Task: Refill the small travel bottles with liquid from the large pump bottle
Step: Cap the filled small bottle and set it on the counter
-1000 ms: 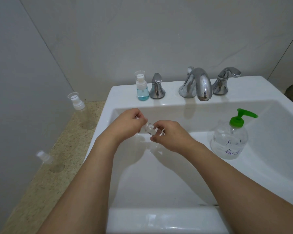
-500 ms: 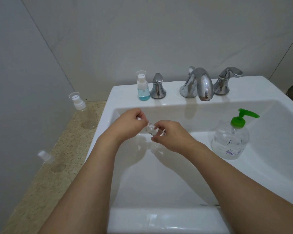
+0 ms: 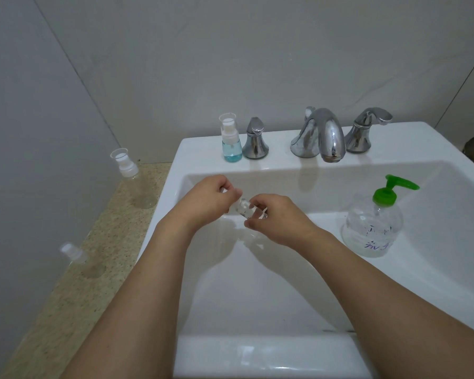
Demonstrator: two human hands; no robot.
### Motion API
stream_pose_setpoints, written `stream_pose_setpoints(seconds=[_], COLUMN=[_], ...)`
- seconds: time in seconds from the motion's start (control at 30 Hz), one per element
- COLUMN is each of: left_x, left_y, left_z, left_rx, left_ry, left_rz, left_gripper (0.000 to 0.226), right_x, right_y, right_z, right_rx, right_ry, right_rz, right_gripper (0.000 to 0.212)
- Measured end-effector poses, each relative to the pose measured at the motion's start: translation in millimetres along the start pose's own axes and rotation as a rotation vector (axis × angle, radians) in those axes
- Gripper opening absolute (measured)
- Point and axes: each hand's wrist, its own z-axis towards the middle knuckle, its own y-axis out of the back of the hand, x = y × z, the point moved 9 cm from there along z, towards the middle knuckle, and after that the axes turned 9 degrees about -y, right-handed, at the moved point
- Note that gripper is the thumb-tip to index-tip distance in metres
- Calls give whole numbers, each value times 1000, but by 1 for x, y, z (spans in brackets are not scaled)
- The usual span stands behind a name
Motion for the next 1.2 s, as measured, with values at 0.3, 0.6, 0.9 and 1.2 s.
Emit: stream_pose_setpoints(seconds=[0.3,0.6,0.9,1.2], left_x=[0,0,-2,-10], left_y=[6,11,14,14], left_z=[-1,-1,-3,-5], left_rx=[-51,-106,-67,-157], left_ry=[32,23,-28,-75], left_rz=[-46,-93,-49,-213], left_gripper=[20,20,17,3], right_x=[-6,-2,-7,0], right_y=[1,1,-11,1], right_z=[6,6,9,7], right_rx=[-38,-8,99,-5], right_ry=[-23,-1,-21,22], right_rz=[79,202,240,233], right_gripper=[32,15,12,10])
